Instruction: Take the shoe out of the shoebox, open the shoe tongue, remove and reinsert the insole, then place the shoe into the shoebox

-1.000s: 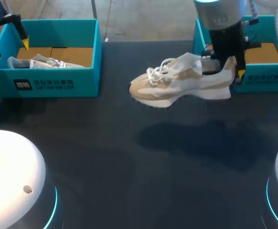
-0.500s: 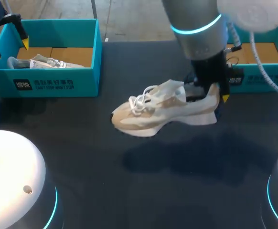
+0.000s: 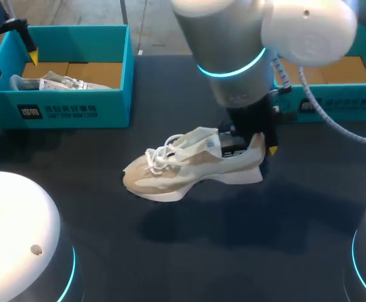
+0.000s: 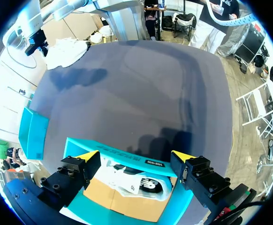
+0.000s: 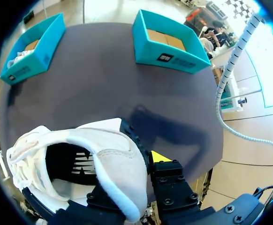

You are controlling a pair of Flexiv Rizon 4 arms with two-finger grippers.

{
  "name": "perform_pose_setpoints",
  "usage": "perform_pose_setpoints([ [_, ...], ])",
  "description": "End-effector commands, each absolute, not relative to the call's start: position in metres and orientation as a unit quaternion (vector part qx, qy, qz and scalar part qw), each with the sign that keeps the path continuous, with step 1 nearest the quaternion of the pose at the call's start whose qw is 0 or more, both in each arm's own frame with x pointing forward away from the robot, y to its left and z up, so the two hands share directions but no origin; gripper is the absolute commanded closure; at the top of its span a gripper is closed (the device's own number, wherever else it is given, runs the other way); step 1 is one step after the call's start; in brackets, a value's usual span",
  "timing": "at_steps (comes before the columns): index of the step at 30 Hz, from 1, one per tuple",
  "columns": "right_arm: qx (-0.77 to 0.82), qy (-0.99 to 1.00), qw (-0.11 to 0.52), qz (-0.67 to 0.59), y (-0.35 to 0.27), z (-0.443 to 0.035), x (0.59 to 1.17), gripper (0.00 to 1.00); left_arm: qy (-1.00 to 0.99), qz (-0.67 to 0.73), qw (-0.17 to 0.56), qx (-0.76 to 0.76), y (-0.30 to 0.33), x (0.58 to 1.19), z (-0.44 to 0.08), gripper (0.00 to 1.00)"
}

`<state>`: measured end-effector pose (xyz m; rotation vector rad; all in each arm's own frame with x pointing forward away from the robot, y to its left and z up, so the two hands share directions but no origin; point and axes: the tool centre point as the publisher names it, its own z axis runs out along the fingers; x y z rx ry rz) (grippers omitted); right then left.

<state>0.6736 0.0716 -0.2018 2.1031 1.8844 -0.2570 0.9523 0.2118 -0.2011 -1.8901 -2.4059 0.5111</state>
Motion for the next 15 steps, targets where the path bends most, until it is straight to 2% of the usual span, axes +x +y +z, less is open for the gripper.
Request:
perform_pose_setpoints([
  [1, 0.737, 0.652, 0.151, -0.095, 0.0884, -0.2077, 0.6751, 1.0, -0.775, 0.164, 0.019, -0.61, 0.2121, 0.9515, -0.2016, 0.0],
  [4, 0.745, 0.646, 0.134, -0.097, 0.0949, -0.2121, 0.6747, 1.0, -0.775, 0.164, 0.019, -0.61, 0.2121, 0.9515, -0.2016, 0.0],
  [15, 0.745, 0.646, 0.134, -0.097, 0.0949, -0.2121, 0.6747, 1.0, -0.775, 0.164, 0.019, -0.61, 0.2121, 0.9515, -0.2016, 0.0],
])
